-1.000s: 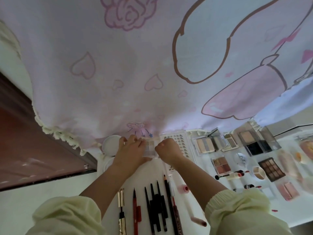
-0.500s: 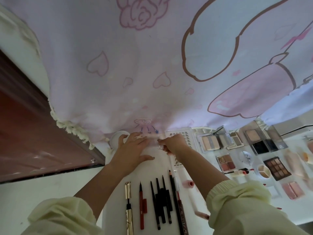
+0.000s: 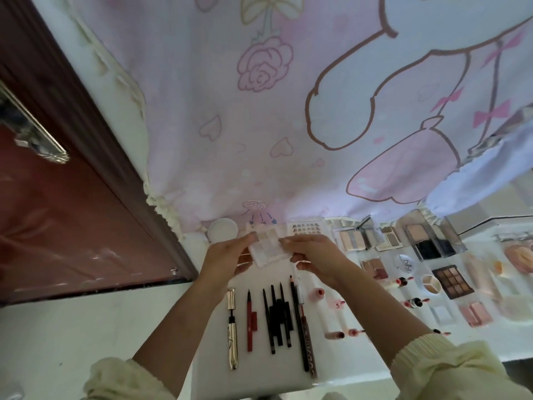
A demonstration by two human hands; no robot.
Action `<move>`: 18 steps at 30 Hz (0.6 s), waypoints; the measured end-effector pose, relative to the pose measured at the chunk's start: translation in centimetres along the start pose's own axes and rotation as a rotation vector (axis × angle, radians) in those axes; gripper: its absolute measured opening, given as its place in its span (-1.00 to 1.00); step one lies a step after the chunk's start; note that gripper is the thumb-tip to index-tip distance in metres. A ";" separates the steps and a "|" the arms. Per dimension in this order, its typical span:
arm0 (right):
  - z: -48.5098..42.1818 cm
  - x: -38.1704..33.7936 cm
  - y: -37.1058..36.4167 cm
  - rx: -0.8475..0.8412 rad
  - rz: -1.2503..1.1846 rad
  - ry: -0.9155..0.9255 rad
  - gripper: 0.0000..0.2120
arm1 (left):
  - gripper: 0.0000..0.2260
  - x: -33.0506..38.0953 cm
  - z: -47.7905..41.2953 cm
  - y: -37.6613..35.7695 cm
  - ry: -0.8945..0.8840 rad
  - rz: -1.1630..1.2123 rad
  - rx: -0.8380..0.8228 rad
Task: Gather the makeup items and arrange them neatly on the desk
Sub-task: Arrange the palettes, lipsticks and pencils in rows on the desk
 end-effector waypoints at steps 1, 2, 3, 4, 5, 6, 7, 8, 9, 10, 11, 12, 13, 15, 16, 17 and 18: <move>0.5 0.1 0.0 -0.009 0.011 0.013 -0.78 | -0.84 0.0 0.3 0.1 -0.025 0.011 -0.022; 1.2 0.3 0.0 -0.018 0.016 0.022 -0.78 | -0.82 0.0 0.9 0.3 -0.050 0.021 -0.043; 1.8 0.5 0.0 -0.040 0.018 0.023 -0.76 | -0.80 0.0 1.3 0.5 -0.081 0.030 -0.064; 2.3 0.8 0.0 -0.072 0.026 0.021 -0.72 | -0.79 0.1 1.8 0.5 -0.117 0.034 -0.092; 2.9 0.9 0.0 -0.104 0.029 0.021 -0.69 | -0.78 0.3 2.4 0.5 -0.151 0.031 -0.125; 3.4 1.0 0.0 -0.129 0.012 0.026 -0.69 | -0.77 0.5 2.9 0.5 -0.183 0.022 -0.156; 3.7 1.0 0.1 -0.142 -0.030 0.041 -0.70 | -0.78 0.7 3.3 0.5 -0.219 0.013 -0.184; 3.9 0.9 0.3 -0.150 -0.083 0.060 -0.73 | -0.78 1.0 3.6 0.5 -0.261 0.004 -0.207; 4.1 0.7 0.4 -0.156 -0.130 0.081 -0.75 | -0.78 1.4 4.1 0.5 -0.302 -0.005 -0.227; 4.3 0.6 0.6 -0.162 -0.165 0.100 -0.75 | -0.78 1.8 4.5 0.4 -0.339 -0.014 -0.253; 4.5 0.4 0.7 -0.166 -0.188 0.116 -0.74 | -0.76 2.2 4.9 0.4 -0.371 -0.023 -0.286; 4.6 0.2 0.8 -0.166 -0.202 0.131 -0.73 | -0.73 2.5 5.1 0.3 -0.399 -0.034 -0.318; 4.6 0.0 0.9 -0.162 -0.210 0.144 -0.73 | -0.70 2.9 5.3 0.3 -0.421 -0.051 -0.341; 4.7 -0.3 1.0 -0.146 -0.220 0.166 -0.74 | -0.69 3.2 5.3 0.2 -0.456 -0.095 -0.359; 4.8 -0.5 1.0 -0.140 -0.224 0.178 -0.75 | -0.69 3.2 5.2 0.2 -0.466 -0.112 -0.354; 4.9 -0.7 1.1 -0.133 -0.227 0.193 -0.75 | -0.69 3.2 5.1 0.3 -0.470 -0.125 -0.347; 5.0 -1.0 1.1 -0.125 -0.229 0.207 -0.75 | -0.69 3.2 5.0 0.4 -0.468 -0.127 -0.338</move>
Point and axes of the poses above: each hand's wrist, its own z-axis away from the middle knuckle, its own y-axis out of the back of the hand, x = y × z, the point moved 4 cm from there along -z, towards the middle knuckle, and after that the axes turned 8 degrees about x, right-handed, at the moved point
